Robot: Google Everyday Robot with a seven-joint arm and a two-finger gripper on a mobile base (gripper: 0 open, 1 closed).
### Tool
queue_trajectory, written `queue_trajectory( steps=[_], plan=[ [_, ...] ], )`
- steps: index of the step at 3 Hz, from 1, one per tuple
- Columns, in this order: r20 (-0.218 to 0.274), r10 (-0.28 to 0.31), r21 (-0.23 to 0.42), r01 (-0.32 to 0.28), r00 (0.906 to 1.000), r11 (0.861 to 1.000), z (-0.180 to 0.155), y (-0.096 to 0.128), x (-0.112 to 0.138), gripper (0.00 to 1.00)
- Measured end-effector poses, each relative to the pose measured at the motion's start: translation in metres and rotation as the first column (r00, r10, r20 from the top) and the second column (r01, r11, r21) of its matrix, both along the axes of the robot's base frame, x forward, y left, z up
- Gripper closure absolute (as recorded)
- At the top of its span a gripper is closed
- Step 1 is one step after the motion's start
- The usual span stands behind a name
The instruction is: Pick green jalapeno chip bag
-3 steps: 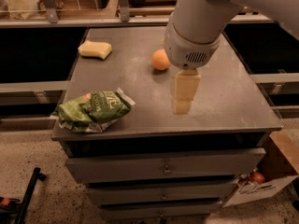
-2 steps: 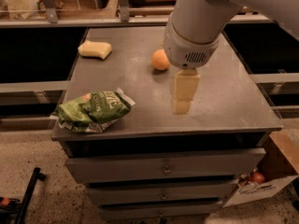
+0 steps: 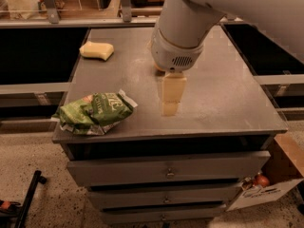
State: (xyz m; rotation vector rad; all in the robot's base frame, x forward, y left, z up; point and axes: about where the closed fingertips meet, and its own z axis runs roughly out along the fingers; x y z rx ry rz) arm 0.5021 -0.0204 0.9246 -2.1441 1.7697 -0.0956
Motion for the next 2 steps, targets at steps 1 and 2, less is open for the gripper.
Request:
queue_trajectory(
  steps=[1, 2],
  plan=[
    [-0.032, 0.069, 0.031, -0.068, 0.9971, 0.997, -0.022, 0.035, 0.007, 0.00],
    [-0.078, 0.141, 0.090, -0.134, 0.9870, 0.987, -0.044, 0.069, 0.008, 0.00]
  ],
)
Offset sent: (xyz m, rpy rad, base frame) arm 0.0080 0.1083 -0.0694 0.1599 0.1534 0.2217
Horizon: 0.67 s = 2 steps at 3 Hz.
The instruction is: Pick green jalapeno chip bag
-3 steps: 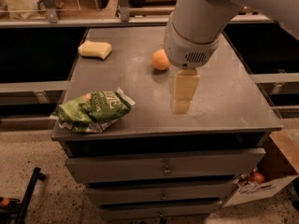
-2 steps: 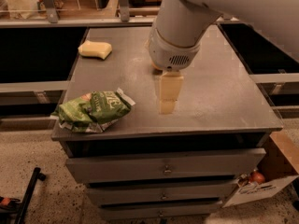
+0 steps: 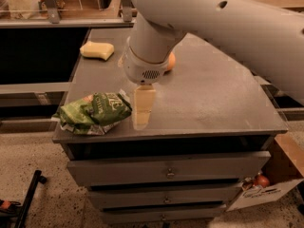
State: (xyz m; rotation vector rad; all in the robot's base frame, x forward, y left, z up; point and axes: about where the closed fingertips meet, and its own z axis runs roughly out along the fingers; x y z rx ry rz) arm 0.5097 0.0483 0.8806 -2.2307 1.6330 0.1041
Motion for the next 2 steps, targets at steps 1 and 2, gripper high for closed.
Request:
queue_trajectory(
  steps=[1, 2],
  plan=[
    [-0.048, 0.058, 0.030, -0.056, 0.9972, 0.998, -0.017, 0.027, -0.006, 0.00],
    [-0.064, 0.101, 0.055, -0.097, 0.9929, 0.994, -0.028, 0.045, -0.010, 0.18]
  ],
)
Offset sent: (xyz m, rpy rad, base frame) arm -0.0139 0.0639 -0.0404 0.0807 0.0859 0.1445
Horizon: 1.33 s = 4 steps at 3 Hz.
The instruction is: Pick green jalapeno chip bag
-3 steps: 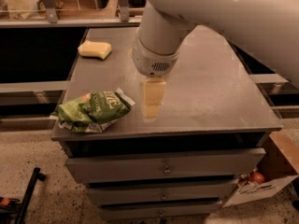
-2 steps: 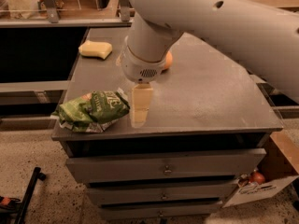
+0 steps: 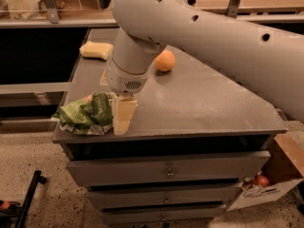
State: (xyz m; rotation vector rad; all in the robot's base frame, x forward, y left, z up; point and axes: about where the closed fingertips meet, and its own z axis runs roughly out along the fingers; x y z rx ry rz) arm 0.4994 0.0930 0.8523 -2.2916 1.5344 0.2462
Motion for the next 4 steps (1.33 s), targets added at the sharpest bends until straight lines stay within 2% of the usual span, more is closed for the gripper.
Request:
queue_trajectory(
  steps=[2, 3, 4],
  plan=[
    [-0.002, 0.008, 0.020, -0.008, 1.0000, 1.000, 0.000, 0.003, -0.002, 0.65],
    [0.005, -0.011, 0.034, 0.011, 0.9999, 0.999, 0.009, -0.003, 0.002, 0.87],
    [0.030, -0.057, 0.077, 0.055, 0.9979, 0.996, 0.042, -0.018, 0.014, 1.00]
  ],
)
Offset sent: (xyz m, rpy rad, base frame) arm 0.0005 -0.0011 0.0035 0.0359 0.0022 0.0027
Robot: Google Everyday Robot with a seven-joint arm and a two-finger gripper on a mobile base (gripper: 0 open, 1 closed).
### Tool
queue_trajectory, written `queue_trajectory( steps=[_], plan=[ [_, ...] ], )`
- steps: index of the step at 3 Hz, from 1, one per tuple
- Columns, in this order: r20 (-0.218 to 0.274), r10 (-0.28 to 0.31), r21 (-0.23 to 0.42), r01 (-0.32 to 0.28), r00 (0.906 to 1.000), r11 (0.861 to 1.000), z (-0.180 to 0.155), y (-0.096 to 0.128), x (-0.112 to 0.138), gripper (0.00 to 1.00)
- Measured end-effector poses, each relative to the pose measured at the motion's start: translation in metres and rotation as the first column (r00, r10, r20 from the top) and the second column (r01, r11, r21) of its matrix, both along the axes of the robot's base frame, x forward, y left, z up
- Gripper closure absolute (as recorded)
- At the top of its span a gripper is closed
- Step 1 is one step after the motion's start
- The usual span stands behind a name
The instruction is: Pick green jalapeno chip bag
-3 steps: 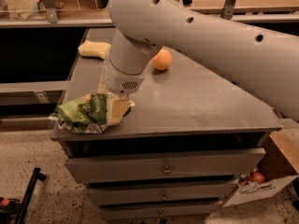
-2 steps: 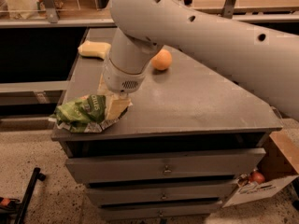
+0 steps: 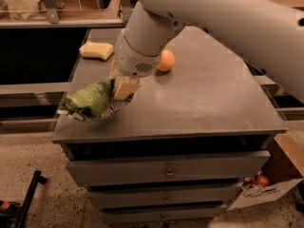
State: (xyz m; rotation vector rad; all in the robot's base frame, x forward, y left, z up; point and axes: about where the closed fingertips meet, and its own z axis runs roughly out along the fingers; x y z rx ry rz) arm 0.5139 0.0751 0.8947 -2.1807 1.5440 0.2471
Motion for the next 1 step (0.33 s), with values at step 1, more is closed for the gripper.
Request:
queue_trajectory(
  steps=[1],
  plan=[
    [0.000, 0.000, 0.000, 0.000, 1.0000, 1.000, 0.0000, 0.0000, 0.0000, 1.00]
  ],
)
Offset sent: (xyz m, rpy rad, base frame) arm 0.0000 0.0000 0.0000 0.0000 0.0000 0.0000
